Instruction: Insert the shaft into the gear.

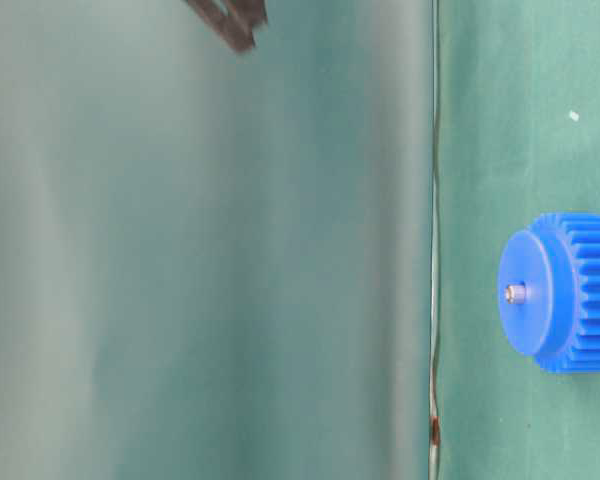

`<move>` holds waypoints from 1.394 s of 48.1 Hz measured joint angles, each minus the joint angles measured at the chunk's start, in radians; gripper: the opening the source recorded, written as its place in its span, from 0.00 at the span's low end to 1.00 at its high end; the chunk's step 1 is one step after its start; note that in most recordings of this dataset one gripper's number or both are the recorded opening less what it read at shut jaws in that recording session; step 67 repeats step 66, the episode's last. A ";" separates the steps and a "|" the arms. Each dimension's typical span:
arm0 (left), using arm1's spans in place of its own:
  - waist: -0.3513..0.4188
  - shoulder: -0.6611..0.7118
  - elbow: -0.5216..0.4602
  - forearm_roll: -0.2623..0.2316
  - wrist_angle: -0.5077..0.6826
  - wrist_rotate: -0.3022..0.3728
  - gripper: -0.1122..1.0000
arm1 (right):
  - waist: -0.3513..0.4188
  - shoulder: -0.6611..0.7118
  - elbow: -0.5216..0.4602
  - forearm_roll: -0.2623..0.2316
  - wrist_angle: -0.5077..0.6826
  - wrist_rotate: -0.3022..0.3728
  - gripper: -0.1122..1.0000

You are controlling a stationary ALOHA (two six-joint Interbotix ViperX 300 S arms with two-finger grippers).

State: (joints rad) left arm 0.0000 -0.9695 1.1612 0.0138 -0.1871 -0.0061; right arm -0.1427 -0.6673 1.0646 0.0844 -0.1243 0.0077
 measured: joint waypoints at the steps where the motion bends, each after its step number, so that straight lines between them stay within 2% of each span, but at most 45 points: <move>1: 0.000 0.000 0.000 0.002 0.000 0.000 0.10 | 0.000 -0.015 0.009 0.000 0.006 0.000 0.91; 11: -0.002 0.000 0.000 0.002 0.000 0.000 0.10 | 0.000 -0.126 0.052 0.005 0.069 0.002 0.91; 67: 0.005 0.000 0.000 0.000 0.035 0.002 0.10 | 0.000 -0.121 0.057 0.008 0.072 0.002 0.91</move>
